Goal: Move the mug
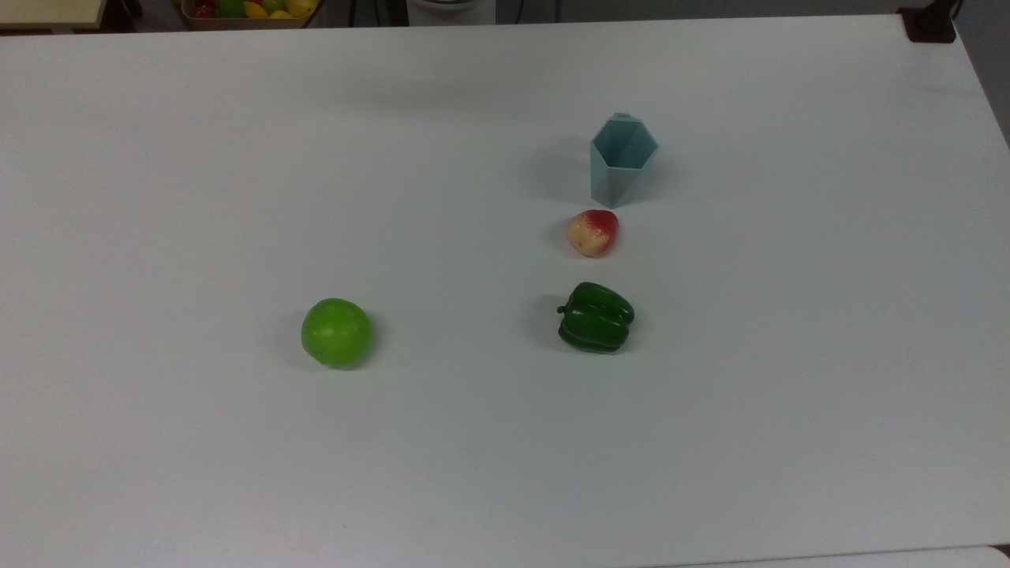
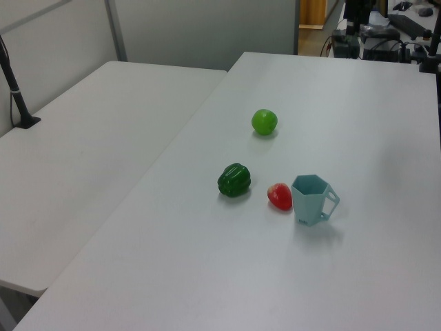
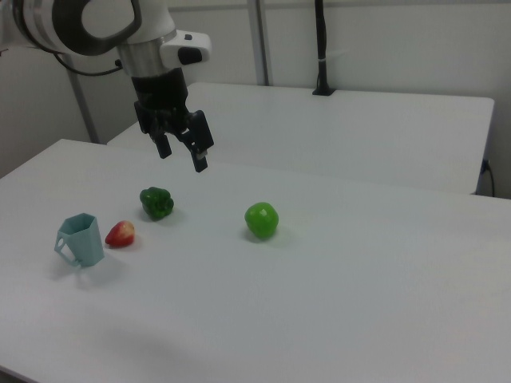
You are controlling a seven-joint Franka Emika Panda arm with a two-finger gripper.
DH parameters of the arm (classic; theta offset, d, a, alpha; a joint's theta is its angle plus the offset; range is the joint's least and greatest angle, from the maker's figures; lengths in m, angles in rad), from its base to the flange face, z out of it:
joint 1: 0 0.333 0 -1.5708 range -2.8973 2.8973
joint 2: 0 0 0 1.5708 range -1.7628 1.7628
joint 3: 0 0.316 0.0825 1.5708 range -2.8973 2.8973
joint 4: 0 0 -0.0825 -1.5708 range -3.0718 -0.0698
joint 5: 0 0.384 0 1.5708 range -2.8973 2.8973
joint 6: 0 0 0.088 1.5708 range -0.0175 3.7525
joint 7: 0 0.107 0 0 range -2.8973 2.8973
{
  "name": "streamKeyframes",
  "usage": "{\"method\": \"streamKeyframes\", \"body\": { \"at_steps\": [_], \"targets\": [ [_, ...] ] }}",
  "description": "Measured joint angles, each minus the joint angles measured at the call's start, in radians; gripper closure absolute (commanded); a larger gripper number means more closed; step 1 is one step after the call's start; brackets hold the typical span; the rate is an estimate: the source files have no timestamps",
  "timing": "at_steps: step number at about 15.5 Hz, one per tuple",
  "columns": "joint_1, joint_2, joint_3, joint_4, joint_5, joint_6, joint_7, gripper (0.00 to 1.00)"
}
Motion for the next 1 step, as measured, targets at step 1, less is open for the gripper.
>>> {"method": "streamKeyframes", "body": {
  "at_steps": [1],
  "targets": [
    [0.000, 0.001, -0.002, 0.000, 0.001, 0.000, -0.001, 0.00]
  ]
}}
